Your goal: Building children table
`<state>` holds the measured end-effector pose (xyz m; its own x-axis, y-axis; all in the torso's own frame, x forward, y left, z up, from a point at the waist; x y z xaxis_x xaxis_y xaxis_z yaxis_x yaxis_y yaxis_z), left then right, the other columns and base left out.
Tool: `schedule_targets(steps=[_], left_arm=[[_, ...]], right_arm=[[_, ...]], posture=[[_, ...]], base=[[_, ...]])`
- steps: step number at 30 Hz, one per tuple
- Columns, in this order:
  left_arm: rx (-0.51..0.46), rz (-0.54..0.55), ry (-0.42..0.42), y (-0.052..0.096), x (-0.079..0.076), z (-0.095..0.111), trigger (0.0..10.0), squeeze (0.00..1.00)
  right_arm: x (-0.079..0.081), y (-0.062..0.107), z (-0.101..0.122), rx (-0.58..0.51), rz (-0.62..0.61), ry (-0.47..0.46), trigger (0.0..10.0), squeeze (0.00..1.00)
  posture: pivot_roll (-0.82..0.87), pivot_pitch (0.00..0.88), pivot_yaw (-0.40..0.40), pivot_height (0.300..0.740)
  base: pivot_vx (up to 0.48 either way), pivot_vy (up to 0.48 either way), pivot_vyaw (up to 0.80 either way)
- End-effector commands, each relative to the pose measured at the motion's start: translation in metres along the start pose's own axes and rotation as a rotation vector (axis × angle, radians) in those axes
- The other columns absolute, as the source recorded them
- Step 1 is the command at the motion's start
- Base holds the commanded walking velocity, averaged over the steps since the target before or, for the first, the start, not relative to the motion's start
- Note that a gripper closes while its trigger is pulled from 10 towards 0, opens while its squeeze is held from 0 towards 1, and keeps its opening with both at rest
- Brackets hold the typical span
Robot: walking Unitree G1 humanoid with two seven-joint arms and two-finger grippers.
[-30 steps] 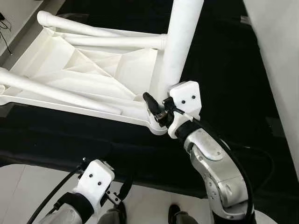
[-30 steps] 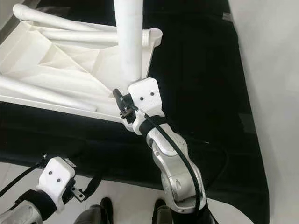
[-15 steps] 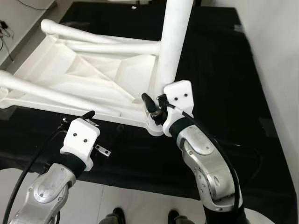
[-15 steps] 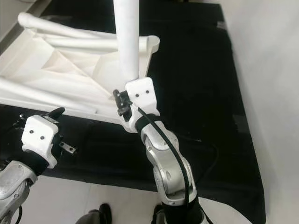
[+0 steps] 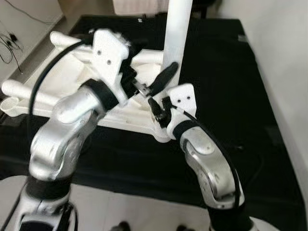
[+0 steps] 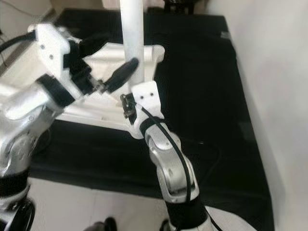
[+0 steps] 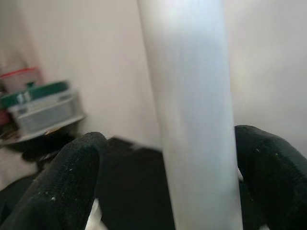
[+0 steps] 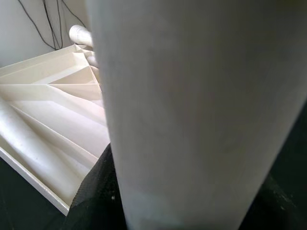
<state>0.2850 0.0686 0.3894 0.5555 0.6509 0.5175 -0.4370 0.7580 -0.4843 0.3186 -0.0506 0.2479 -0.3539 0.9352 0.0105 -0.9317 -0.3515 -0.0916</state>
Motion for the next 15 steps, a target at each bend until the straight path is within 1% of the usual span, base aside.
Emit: schedule_targets(steps=[1, 4, 5, 6, 8, 10, 11, 13, 14, 15], left_arm=[[-0.012, -0.033, 0.020, -0.001, 0.000, -0.001, 10.0, 0.00], [-0.009, -0.071, 0.037, -0.008, 0.002, -0.001, 10.0, 0.00], [-0.001, -0.096, 0.061, -0.012, 0.001, -0.003, 10.0, 0.00], [-0.001, -0.096, 0.061, -0.012, 0.001, -0.003, 10.0, 0.00], [0.010, -0.129, 0.095, -0.016, 0.001, -0.005, 10.0, 0.00], [0.011, -0.141, 0.104, -0.018, 0.002, -0.005, 10.0, 0.00], [0.038, -0.190, 0.141, -0.024, -0.001, -0.010, 10.0, 0.00], [0.038, -0.190, 0.141, -0.024, -0.001, -0.010, 10.0, 0.00], [0.072, -0.228, 0.169, -0.029, -0.006, -0.016, 10.0, 0.00], [0.072, -0.228, 0.169, -0.029, -0.006, -0.016, 10.0, 0.00]], right_arm=[[-0.003, -0.001, -0.030, 0.136, -0.022, -0.014, 10.0, 0.00], [0.001, -0.002, -0.029, 0.132, -0.013, -0.019, 10.0, 0.00], [0.003, -0.002, -0.029, 0.129, -0.005, -0.021, 10.0, 0.00], [0.003, -0.002, -0.029, 0.129, -0.005, -0.021, 10.0, 0.00], [0.005, -0.003, -0.028, 0.126, 0.002, -0.023, 10.0, 0.00], [0.005, -0.004, -0.029, 0.124, 0.003, -0.023, 10.0, 0.00], [0.006, -0.005, -0.028, 0.120, 0.006, -0.024, 10.0, 0.00], [0.006, -0.005, -0.028, 0.120, 0.006, -0.024, 10.0, 0.00], [0.007, -0.006, -0.026, 0.115, 0.010, -0.024, 10.0, 0.00], [0.007, -0.006, -0.026, 0.115, 0.010, -0.024, 10.0, 0.00]], posture=[[-0.03, 0.230, 0.025, 0.740], [-0.03, 0.229, 0.027, 0.740], [-0.03, 0.227, 0.029, 0.740], [-0.03, 0.227, 0.029, 0.740], [-0.03, 0.227, 0.029, 0.740], [-0.03, 0.227, 0.029, 0.740], [-0.03, 0.233, 0.033, 0.740], [-0.03, 0.233, 0.033, 0.740], [-0.03, 0.233, 0.033, 0.740], [-0.03, 0.233, 0.033, 0.740]], base=[[0.000, 0.000, 0.00], [0.000, 0.000, 0.00], [0.000, 0.000, 0.00], [0.000, 0.000, 0.00], [0.000, 0.000, 0.00], [0.000, 0.000, 0.00], [0.000, 0.000, 0.00], [0.000, 0.000, 0.00], [0.000, 0.000, 0.00], [0.000, 0.000, 0.00]])
Point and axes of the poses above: a point about 5 cm out from each wrist's last joint towards the gripper, its own y axis pointing back from the gripper into the wrist, its own z axis along the axis of the wrist's last joint, x = y × z, the point moved 2 cm from there along -y, pointing out of the wrist towards the gripper, and after that the axes turned 9 degrees about -y, right-handed, at the moved point
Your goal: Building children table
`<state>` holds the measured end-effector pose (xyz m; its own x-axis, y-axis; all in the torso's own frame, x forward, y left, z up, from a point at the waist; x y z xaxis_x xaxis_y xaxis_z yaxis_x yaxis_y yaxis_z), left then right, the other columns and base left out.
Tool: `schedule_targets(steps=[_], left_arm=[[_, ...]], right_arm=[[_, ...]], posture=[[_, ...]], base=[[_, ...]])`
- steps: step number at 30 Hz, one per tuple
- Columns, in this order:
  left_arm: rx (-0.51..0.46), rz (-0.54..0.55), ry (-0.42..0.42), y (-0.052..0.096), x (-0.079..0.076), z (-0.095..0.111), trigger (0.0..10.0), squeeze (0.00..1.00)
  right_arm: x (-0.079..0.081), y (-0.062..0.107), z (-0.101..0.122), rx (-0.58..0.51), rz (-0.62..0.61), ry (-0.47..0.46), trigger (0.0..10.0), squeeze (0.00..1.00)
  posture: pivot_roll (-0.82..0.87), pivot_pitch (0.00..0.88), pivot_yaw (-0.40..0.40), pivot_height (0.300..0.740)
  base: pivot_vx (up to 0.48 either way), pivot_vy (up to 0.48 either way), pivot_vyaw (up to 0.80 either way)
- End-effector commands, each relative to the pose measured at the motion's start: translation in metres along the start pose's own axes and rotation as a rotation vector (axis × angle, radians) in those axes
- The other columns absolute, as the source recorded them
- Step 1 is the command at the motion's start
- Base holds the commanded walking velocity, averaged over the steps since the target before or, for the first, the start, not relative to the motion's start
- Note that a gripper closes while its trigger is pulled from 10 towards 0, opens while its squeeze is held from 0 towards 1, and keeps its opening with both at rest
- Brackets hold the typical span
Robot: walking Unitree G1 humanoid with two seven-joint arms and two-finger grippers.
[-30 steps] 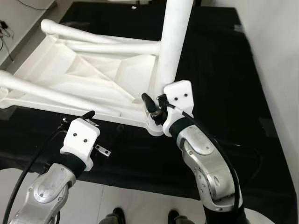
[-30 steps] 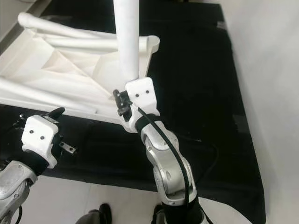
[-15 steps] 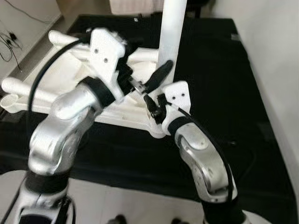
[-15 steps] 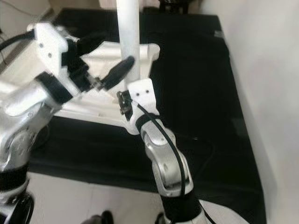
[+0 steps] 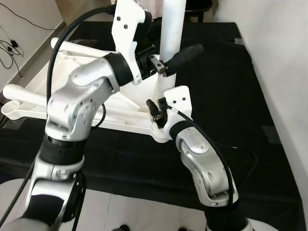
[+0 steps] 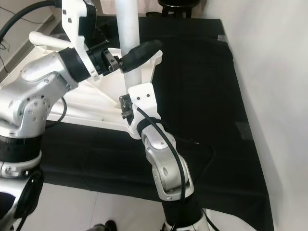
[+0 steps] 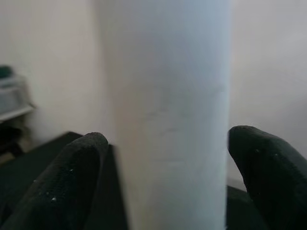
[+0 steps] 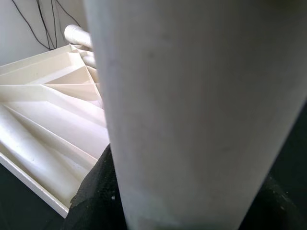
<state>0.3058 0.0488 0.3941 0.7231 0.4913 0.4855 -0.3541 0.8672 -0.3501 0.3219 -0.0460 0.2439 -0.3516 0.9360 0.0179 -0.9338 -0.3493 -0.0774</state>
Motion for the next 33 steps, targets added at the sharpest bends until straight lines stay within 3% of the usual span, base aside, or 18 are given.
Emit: schedule_targets(steps=[1, 2, 3, 20, 21, 23, 24, 28, 30, 32, 33], left_arm=[[0.018, -0.043, 0.025, -0.004, -0.006, -0.004, 10.0, 0.00], [0.046, -0.072, 0.045, -0.008, -0.007, -0.010, 2.4, 0.00], [0.068, -0.100, 0.063, -0.010, -0.009, -0.014, 0.0, 0.00], [0.094, -0.145, 0.101, -0.011, -0.010, -0.017, 0.0, 0.00], [0.098, -0.146, 0.103, -0.011, -0.008, -0.018, 0.0, 0.00], [0.098, -0.146, 0.103, -0.011, -0.008, -0.018, 0.0, 0.00], [0.103, -0.151, 0.104, -0.011, -0.008, -0.019, 0.0, 0.00], [0.107, -0.159, 0.111, -0.011, -0.009, -0.022, 0.0, 0.00], [0.107, -0.167, 0.116, -0.011, -0.012, -0.023, 0.0, 0.00], [0.107, -0.167, 0.116, -0.011, -0.012, -0.023, 0.0, 0.00], [0.105, -0.173, 0.119, -0.012, -0.015, -0.023, 0.0, 0.00]], right_arm=[[0.004, -0.002, -0.022, 0.101, 0.012, -0.017, 10.0, 0.00], [0.004, -0.003, -0.021, 0.097, 0.015, -0.018, 10.0, 0.00], [0.005, -0.003, -0.021, 0.094, 0.016, -0.019, 10.0, 0.00], [0.007, -0.005, -0.019, 0.085, 0.040, -0.017, 10.0, 0.00], [0.007, -0.006, -0.018, 0.083, 0.058, -0.019, 10.0, 0.11], [0.007, -0.006, -0.018, 0.083, 0.058, -0.019, 10.0, 0.11], [0.008, -0.007, -0.016, 0.071, 0.095, -0.018, 10.0, 1.00], [0.000, -0.016, 0.001, 0.034, 0.230, 0.003, 10.0, 1.00], [-0.011, -0.023, 0.015, 0.030, 0.356, 0.044, 10.0, 1.00], [-0.011, -0.023, 0.015, 0.030, 0.356, 0.044, 10.0, 1.00], [-0.018, -0.028, 0.023, 0.029, 0.399, 0.062, 10.0, 1.00]], posture=[[-0.03, 0.233, 0.033, 0.740], [-0.03, 0.228, 0.034, 0.740], [-0.03, 0.225, 0.036, 0.740], [-0.03, 0.207, 0.043, 0.740], [-0.03, 0.204, 0.044, 0.740], [-0.03, 0.204, 0.044, 0.740], [-0.03, 0.204, 0.044, 0.740], [-0.03, 0.198, 0.044, 0.740], [-0.03, 0.194, 0.042, 0.740], [-0.03, 0.194, 0.042, 0.740], [-0.04, 0.193, 0.040, 0.740]], base=[[0.000, 0.000, 0.00], [0.000, 0.000, 0.00], [0.000, 0.000, 0.00], [0.000, 0.000, 0.00], [0.000, 0.000, 0.00], [0.000, 0.000, 0.00], [0.000, 0.000, 0.00], [0.000, 0.000, 0.00], [0.000, 0.000, 0.00], [0.000, 0.000, 0.00], [0.000, 0.000, 0.00]])
Point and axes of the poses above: a point about 5 cm out from each wrist's last joint towards the gripper, its own y axis pointing back from the gripper into the wrist, its own z axis along the axis of the wrist's last joint, x = y × z, the point moved 2 cm from there along -y, pointing out of the wrist towards the gripper, and after that the axes turned 9 degrees about -y, right-handed, at the moved point
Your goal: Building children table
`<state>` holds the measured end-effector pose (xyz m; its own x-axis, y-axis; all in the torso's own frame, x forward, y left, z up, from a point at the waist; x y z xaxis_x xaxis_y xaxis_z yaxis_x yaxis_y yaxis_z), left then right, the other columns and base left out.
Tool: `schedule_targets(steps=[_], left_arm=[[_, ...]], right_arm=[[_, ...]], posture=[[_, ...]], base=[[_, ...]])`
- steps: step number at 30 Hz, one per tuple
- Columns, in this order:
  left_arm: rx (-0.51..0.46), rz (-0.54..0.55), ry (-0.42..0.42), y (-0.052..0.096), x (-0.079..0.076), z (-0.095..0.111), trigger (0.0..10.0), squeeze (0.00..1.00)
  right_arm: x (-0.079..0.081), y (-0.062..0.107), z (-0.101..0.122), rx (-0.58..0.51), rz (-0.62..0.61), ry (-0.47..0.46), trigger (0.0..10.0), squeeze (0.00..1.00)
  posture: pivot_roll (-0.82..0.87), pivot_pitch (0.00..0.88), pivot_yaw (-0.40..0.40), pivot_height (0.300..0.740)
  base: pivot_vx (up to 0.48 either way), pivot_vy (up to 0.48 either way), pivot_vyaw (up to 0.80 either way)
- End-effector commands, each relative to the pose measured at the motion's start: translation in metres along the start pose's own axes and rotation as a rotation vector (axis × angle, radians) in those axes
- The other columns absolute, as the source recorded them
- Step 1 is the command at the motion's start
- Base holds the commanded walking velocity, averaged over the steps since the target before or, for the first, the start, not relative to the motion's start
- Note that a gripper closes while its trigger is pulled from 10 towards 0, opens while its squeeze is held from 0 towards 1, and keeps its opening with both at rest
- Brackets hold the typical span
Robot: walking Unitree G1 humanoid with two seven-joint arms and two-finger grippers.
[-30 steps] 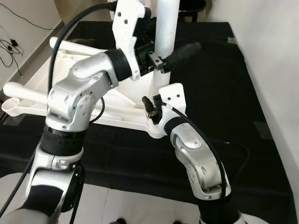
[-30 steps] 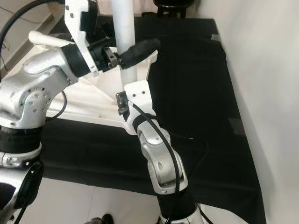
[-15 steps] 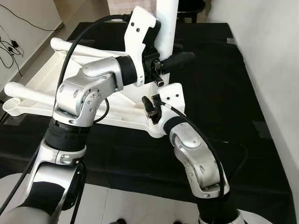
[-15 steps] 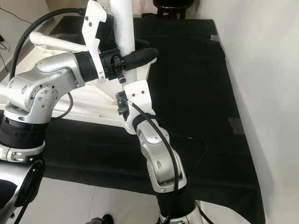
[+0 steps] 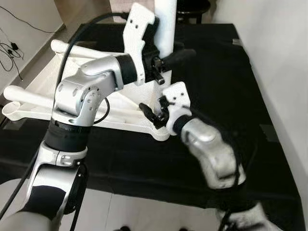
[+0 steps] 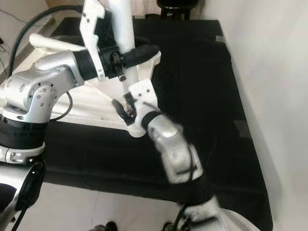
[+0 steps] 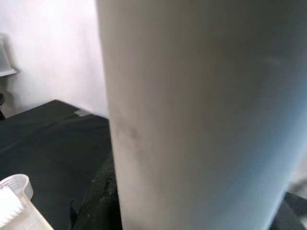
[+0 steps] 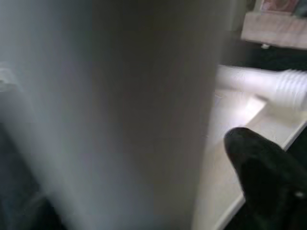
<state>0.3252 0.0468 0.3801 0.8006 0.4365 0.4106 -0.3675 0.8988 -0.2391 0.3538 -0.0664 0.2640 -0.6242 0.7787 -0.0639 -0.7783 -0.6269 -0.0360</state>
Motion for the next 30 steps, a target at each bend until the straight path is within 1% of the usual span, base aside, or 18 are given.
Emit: schedule_targets(steps=[1, 2, 3, 5, 6, 7, 8, 9, 10, 12, 15, 16, 18, 19, 20, 23, 25, 30], left_arm=[[0.005, -0.125, 0.009, -0.010, -0.023, -0.002, 0.0, 0.00], [0.005, -0.125, 0.009, -0.010, -0.023, -0.002, 0.0, 0.00], [0.004, -0.129, 0.012, -0.010, -0.024, -0.002, 0.0, 0.00], [0.004, -0.129, 0.012, -0.010, -0.024, -0.002, 0.0, 0.00], [0.002, -0.134, 0.015, -0.011, -0.026, -0.002, 0.0, 0.00], [0.002, -0.139, 0.018, -0.011, -0.027, -0.002, 0.0, 0.00], [0.002, -0.139, 0.018, -0.011, -0.027, -0.002, 0.0, 0.00], [0.002, -0.142, 0.020, -0.011, -0.027, -0.003, 0.0, 0.00], [0.002, -0.142, 0.020, -0.011, -0.027, -0.003, 0.0, 0.00], [0.003, -0.150, 0.025, -0.012, -0.028, -0.003, 0.0, 0.00], [0.003, -0.150, 0.025, -0.012, -0.028, -0.003, 0.0, 0.00], [0.002, -0.152, 0.027, -0.013, -0.028, -0.003, 0.0, 0.00], [0.002, -0.152, 0.027, -0.013, -0.028, -0.003, 0.0, 0.00], [0.001, -0.154, 0.028, -0.013, -0.029, -0.004, 0.0, 0.00], [0.000, -0.155, 0.028, -0.014, -0.029, -0.004, 0.0, 0.00], [-0.002, -0.155, 0.029, -0.014, -0.029, -0.003, 0.0, 0.00], [-0.004, -0.152, 0.030, -0.015, -0.030, -0.003, 0.0, 0.00], [-0.003, -0.151, 0.025, -0.015, -0.031, -0.003, 0.0, 0.00]], right_arm=[[0.004, -0.008, 0.011, -0.001, 0.146, 0.022, 10.0, 0.46], [0.004, -0.008, 0.011, -0.001, 0.146, 0.022, 10.0, 0.46], [0.001, -0.008, 0.015, 0.002, 0.188, 0.033, 10.0, 0.46], [0.001, -0.008, 0.015, 0.002, 0.188, 0.033, 10.0, 0.46], [-0.002, -0.008, 0.020, 0.002, 0.247, 0.031, 10.0, 0.00], [0.002, -0.009, 0.023, 0.011, 0.353, 0.036, 10.0, 0.00], [0.002, -0.009, 0.023, 0.011, 0.353, 0.036, 10.0, 0.00], [0.005, -0.009, 0.026, 0.016, 0.422, 0.039, 10.0, 0.00], [0.005, -0.009, 0.026, 0.016, 0.422, 0.039, 10.0, 0.00], [0.007, -0.011, 0.025, 0.035, 0.519, 0.017, 10.0, 0.00], [0.007, -0.011, 0.025, 0.035, 0.519, 0.017, 10.0, 0.00], [0.007, -0.013, 0.024, 0.042, 0.553, -0.002, 10.0, 0.00], [0.007, -0.013, 0.024, 0.042, 0.553, -0.002, 10.0, 0.00], [0.008, -0.014, 0.022, 0.054, 0.592, -0.011, 0.7, 0.00], [0.010, -0.014, 0.020, 0.067, 0.639, -0.018, 0.0, 0.00], [0.013, -0.013, 0.017, 0.080, 0.671, -0.022, 0.0, 0.00], [0.016, -0.013, 0.011, 0.100, 0.704, -0.025, 0.0, 0.00], [0.017, -0.014, 0.006, 0.110, 0.698, -0.029, 0.0, 0.00]], posture=[[-0.04, 0.191, 0.040, 0.740], [-0.04, 0.191, 0.040, 0.740], [-0.04, 0.191, 0.040, 0.740], [-0.04, 0.191, 0.040, 0.740], [-0.04, 0.192, 0.041, 0.740], [-0.03, 0.194, 0.044, 0.740], [-0.03, 0.194, 0.044, 0.740], [-0.03, 0.194, 0.044, 0.740], [-0.03, 0.194, 0.044, 0.740], [-0.03, 0.200, 0.046, 0.740], [-0.03, 0.200, 0.046, 0.740], [-0.03, 0.199, 0.046, 0.740], [-0.03, 0.199, 0.046, 0.740], [-0.03, 0.204, 0.047, 0.740], [-0.03, 0.205, 0.044, 0.740], [-0.03, 0.213, 0.041, 0.740], [-0.02, 0.213, 0.044, 0.740], [-0.02, 0.214, 0.044, 0.740]], base=[[0.000, 0.000, 0.00], [0.000, 0.000, 0.00], [0.000, 0.000, 0.00], [0.000, 0.000, 0.00], [0.000, 0.000, 0.00], [0.000, 0.000, 0.00], [0.000, 0.000, 0.00], [0.000, 0.000, 0.00], [0.000, 0.000, 0.00], [0.000, 0.000, 0.00], [0.000, 0.000, 0.00], [0.000, 0.000, 0.00], [0.000, 0.000, 0.00], [0.000, 0.000, 0.00], [0.000, 0.000, 0.00], [0.000, 0.000, 0.00], [0.000, 0.000, 0.00], [0.000, 0.000, 0.00]])
Point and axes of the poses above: a point about 5 cm out from each wrist's last joint towards the gripper, its own y axis pointing back from the gripper into the wrist, its own z axis along the axis of the wrist's last joint, x = y × z, the point moved 2 cm from there along -y, pointing out of the wrist towards the gripper, and after that the axes turned 9 degrees about -y, right-handed, at the moved point
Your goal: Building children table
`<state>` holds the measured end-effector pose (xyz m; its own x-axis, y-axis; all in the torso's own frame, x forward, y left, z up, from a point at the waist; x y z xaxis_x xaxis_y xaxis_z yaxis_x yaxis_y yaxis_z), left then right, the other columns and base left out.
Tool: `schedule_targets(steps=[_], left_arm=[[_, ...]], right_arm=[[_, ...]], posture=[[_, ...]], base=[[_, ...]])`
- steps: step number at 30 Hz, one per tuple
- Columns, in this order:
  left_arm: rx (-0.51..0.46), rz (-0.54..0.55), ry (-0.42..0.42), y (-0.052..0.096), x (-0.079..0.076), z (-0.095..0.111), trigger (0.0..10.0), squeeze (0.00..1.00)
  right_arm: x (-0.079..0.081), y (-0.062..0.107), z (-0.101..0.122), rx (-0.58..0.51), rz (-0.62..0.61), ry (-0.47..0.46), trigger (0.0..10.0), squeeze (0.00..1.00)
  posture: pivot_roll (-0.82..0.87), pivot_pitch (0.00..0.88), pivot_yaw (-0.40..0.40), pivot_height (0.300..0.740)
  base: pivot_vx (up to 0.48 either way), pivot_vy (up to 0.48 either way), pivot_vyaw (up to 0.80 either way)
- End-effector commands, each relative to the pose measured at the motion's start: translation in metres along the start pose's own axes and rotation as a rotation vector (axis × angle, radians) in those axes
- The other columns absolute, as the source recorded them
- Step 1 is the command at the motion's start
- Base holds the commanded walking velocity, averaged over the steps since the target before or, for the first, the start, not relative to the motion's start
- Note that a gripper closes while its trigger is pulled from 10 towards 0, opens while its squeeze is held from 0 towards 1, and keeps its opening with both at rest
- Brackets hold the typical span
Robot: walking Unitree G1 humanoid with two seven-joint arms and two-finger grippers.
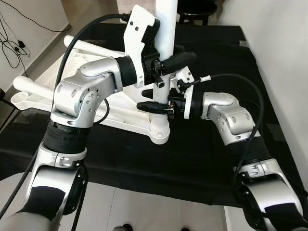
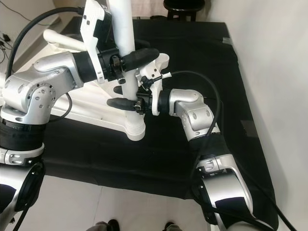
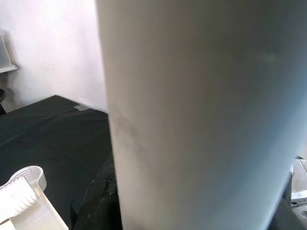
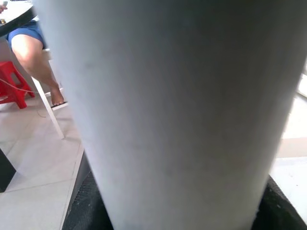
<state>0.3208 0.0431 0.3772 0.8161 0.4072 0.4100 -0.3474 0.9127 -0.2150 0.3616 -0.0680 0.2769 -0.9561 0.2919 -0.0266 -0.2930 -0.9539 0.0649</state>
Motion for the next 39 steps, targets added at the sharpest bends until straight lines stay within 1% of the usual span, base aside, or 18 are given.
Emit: schedule_targets(steps=[1, 2, 3, 4, 7, 9, 11, 12, 13, 18, 19, 20, 23, 24, 25, 27, 33, 39], left_arm=[[-0.023, -0.119, 0.001, -0.015, -0.024, -0.002, 0.0, 0.02], [-0.023, -0.119, 0.001, -0.015, -0.024, -0.002, 0.0, 0.02], [-0.022, -0.117, -0.006, -0.015, -0.024, -0.003, 7.3, 1.00], [-0.023, -0.099, -0.001, -0.015, -0.023, -0.004, 10.0, 1.00], [-0.021, -0.073, 0.004, -0.014, -0.021, -0.005, 10.0, 1.00], [-0.016, -0.030, 0.006, -0.011, -0.016, -0.007, 10.0, 1.00], [0.006, 0.121, 0.014, 0.007, 0.004, -0.012, 10.0, 1.00], [0.006, 0.121, 0.014, 0.007, 0.004, -0.012, 10.0, 1.00], [0.024, 0.200, 0.034, 0.022, 0.013, -0.016, 10.0, 0.65], [0.024, 0.200, 0.034, 0.022, 0.013, -0.016, 10.0, 0.65], [0.056, 0.249, 0.067, 0.039, 0.014, -0.026, 10.0, 0.00], [0.091, 0.287, 0.103, 0.055, 0.011, -0.039, 10.0, 0.00], [0.091, 0.287, 0.103, 0.055, 0.011, -0.039, 10.0, 0.00], [0.133, 0.314, 0.122, 0.068, 0.005, -0.051, 10.0, 0.00], [0.154, 0.330, 0.140, 0.075, -0.001, -0.058, 10.0, 0.00], [0.164, 0.340, 0.147, 0.078, -0.005, -0.062, 10.0, 0.00], [0.157, 0.334, 0.151, 0.076, -0.008, -0.063, 10.0, 0.00], [0.129, 0.257, 0.138, 0.060, -0.006, -0.055, 10.0, 0.00]], right_arm=[[0.014, -0.021, -0.009, 0.042, 0.071, -0.013, 0.0, 0.00], [0.014, -0.021, -0.009, 0.042, 0.071, -0.013, 0.0, 0.00], [0.013, -0.021, -0.011, 0.038, 0.042, -0.024, 0.0, 0.00], [0.012, -0.020, -0.015, 0.031, -0.004, -0.033, 0.0, 0.00], [0.012, -0.018, -0.018, 0.024, -0.044, -0.042, 0.0, 0.00], [0.012, -0.015, -0.026, 0.025, -0.115, -0.063, 0.0, 0.00], [0.013, -0.004, -0.051, 0.025, -0.404, -0.151, 0.0, 0.00], [0.013, -0.004, -0.051, 0.025, -0.404, -0.151, 0.0, 0.00], [0.012, 0.012, -0.067, 0.018, -0.698, -0.148, 0.0, 0.00], [0.012, 0.012, -0.067, 0.018, -0.698, -0.148, 0.0, 0.00], [0.015, 0.022, -0.076, 0.006, -0.896, -0.173, 0.0, 0.00], [0.015, 0.024, -0.078, -0.003, -0.995, -0.179, 0.0, 0.00], [0.015, 0.024, -0.078, -0.003, -0.995, -0.179, 0.0, 0.00], [0.010, 0.024, -0.076, -0.008, -1.038, -0.175, 0.0, 0.00], [0.004, 0.021, -0.072, -0.015, -1.026, -0.169, 0.0, 0.00], [-0.001, 0.020, -0.068, -0.019, -1.019, -0.155, 0.0, 0.00], [-0.002, 0.019, -0.064, -0.028, -1.009, -0.154, 0.0, 0.00], [0.011, 0.016, -0.065, -0.038, -1.022, -0.194, 0.0, 0.00]], posture=[[-0.02, 0.214, 0.044, 0.740], [-0.02, 0.214, 0.044, 0.740], [-0.03, 0.217, 0.042, 0.740], [-0.03, 0.219, 0.041, 0.740], [-0.03, 0.219, 0.040, 0.740], [-0.04, 0.223, 0.037, 0.740], [-0.05, 0.242, 0.035, 0.740], [-0.05, 0.242, 0.035, 0.740], [-0.06, 0.257, 0.037, 0.740], [-0.06, 0.257, 0.037, 0.740], [-0.04, 0.267, 0.040, 0.740], [-0.04, 0.267, 0.037, 0.740], [-0.04, 0.267, 0.037, 0.740], [-0.04, 0.266, 0.020, 0.740], [-0.04, 0.267, 0.013, 0.740], [-0.04, 0.268, 0.011, 0.740], [-0.04, 0.264, 0.013, 0.740], [-0.05, 0.259, 0.025, 0.740]], base=[[0.000, 0.000, 0.00], [0.000, 0.000, 0.00], [0.000, 0.000, 0.00], [0.000, 0.000, 0.00], [0.000, 0.000, 0.00], [0.000, 0.000, 0.00], [0.000, 0.000, 0.00], [0.000, 0.000, 0.00], [0.000, 0.000, 0.00], [0.000, 0.000, 0.00], [0.000, 0.000, 0.00], [0.000, 0.000, 0.00], [0.000, 0.000, 0.00], [0.000, 0.000, 0.00], [0.000, 0.000, 0.00], [0.000, 0.000, 0.00], [0.000, 0.000, 0.00], [0.000, 0.000, 0.00]])
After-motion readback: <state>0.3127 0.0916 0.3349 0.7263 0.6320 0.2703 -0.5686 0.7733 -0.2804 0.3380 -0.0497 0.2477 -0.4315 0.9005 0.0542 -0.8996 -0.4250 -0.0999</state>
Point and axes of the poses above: a point about 5 cm out from each wrist's last joint towards the gripper, its own y axis pointing back from the gripper into the wrist, its own z axis along the axis of the wrist's last joint, x = y × z, the point moved 2 cm from there along -y, pointing out of the wrist towards the gripper, and after that the axes turned 9 degrees about -y, right-handed, at the moved point
